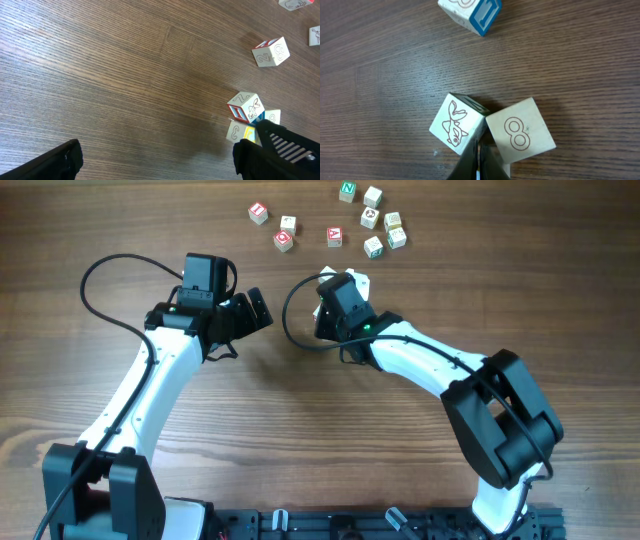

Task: Form a circle

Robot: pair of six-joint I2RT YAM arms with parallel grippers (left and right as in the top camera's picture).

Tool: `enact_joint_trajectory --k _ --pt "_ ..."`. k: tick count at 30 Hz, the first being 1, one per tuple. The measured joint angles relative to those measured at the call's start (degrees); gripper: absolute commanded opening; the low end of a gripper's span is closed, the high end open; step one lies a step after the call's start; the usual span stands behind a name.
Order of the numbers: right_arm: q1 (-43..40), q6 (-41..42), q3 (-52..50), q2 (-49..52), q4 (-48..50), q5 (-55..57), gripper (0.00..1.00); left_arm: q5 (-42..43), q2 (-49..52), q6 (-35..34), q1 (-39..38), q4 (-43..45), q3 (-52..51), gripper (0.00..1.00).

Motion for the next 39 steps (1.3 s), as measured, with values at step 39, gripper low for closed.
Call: enact_joint_trajectory --k 39 --pt "2.1 9.0 -1.4 -5.0 -13.9 1.7 0.05 0.0 0.0 0.0 0.0 0.0 0.0 1.0"
